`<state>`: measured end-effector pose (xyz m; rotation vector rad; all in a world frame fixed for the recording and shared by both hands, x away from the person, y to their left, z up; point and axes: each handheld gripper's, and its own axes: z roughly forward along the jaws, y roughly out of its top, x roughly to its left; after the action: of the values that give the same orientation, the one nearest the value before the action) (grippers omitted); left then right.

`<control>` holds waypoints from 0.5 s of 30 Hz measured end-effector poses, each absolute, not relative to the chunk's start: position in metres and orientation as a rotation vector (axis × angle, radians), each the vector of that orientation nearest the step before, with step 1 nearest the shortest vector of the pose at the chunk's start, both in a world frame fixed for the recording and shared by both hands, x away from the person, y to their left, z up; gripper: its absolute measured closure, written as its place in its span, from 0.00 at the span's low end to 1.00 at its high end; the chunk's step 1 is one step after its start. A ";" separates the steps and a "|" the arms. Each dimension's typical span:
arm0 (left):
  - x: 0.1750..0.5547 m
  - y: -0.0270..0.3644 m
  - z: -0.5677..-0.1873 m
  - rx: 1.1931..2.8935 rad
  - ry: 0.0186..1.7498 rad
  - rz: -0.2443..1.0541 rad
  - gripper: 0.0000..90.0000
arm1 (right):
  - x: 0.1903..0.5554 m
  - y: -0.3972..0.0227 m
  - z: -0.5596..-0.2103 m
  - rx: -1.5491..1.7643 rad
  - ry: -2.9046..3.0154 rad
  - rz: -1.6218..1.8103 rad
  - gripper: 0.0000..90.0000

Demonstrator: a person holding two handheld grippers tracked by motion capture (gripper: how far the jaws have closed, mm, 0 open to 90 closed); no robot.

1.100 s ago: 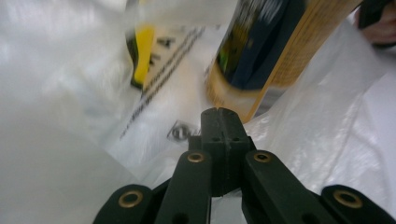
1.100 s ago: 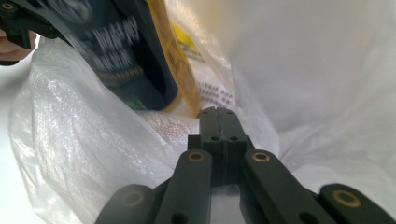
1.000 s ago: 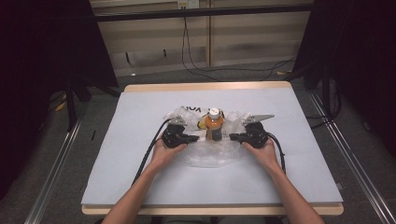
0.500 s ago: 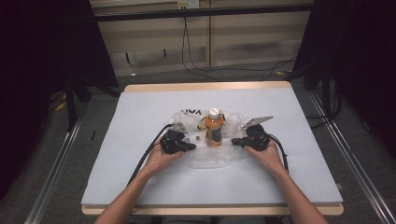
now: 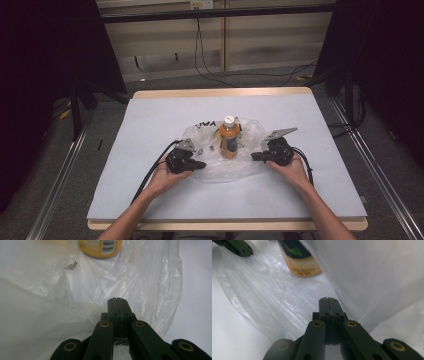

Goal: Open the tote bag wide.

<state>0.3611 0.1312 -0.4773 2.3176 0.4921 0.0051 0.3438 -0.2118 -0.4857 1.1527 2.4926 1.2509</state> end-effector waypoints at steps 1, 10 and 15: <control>0.359 0.131 -0.476 2.279 0.491 -0.003 1.00 | 0.343 -0.212 -0.483 1.144 2.473 1.302 1.00; 0.351 0.140 -0.437 2.119 0.471 0.052 1.00 | 0.315 -0.219 -0.442 1.071 2.349 1.459 1.00; 0.349 0.140 -0.424 2.074 0.459 0.055 1.00 | 0.300 -0.238 -0.423 1.057 2.264 1.508 1.00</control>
<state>0.3495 0.1399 -0.4237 2.0739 0.4589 0.0546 0.2998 -0.2377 -0.4226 1.0570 2.2640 1.5080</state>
